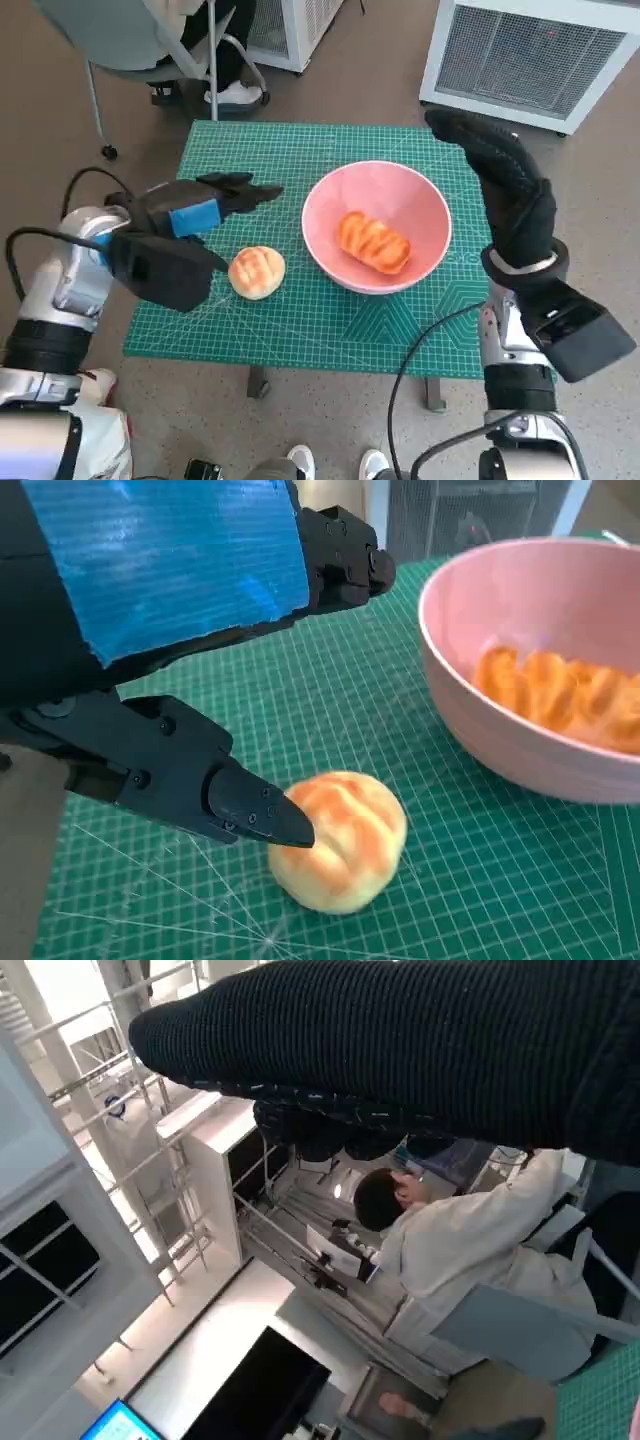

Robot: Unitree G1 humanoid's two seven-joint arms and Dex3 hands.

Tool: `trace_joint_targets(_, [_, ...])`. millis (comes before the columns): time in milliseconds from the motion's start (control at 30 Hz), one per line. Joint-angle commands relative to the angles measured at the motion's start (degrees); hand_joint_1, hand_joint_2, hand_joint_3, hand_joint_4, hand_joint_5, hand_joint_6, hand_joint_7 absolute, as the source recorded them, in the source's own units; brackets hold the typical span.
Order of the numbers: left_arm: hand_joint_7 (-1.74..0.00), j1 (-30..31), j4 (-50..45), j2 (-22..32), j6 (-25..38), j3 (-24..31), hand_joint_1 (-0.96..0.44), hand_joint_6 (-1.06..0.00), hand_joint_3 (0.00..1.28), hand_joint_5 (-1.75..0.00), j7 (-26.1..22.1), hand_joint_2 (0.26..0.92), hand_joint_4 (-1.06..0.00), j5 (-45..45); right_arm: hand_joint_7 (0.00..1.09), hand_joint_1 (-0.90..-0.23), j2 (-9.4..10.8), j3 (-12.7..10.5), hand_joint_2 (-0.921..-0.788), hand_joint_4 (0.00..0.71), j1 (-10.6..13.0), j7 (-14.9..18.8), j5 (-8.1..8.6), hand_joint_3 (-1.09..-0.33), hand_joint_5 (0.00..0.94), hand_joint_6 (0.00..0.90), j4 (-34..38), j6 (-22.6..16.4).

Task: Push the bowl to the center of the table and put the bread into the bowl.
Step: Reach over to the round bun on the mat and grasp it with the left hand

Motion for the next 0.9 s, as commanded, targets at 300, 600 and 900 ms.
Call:
trace_joint_targets(300, [-0.06, -2.81, 12.65, -5.2, -2.31, -4.88, -0.13, -0.27, 0.0, -0.02, 3.41, 0.794, -0.2, 4.19, 0.7, -0.611, -0.67, -0.26, -0.921, 0.272, 1.1, 0.65, 0.51, -0.789, 0.138, -0.001, -0.74, 1.0])
trace_joint_targets(600, [-0.07, -4.83, 20.32, -7.85, -2.43, -7.63, -0.14, -0.31, 0.0, -0.03, 5.42, 0.798, -0.25, 6.72, 0.7, -0.609, -0.94, -0.26, -0.921, 0.272, 1.57, 0.49, 0.14, -0.789, 0.138, -0.001, -1.72, 1.72])
trace_joint_targets(900, [-0.08, -5.66, 26.23, -10.12, -1.32, -10.2, -0.15, -0.36, 0.01, -0.04, 7.92, 0.81, -0.31, 9.2, 0.69, -0.61, -0.74, -0.1, -0.921, 0.272, 1.65, 0.19, -0.29, -0.79, 0.137, -0.001, -2.25, 2.11])
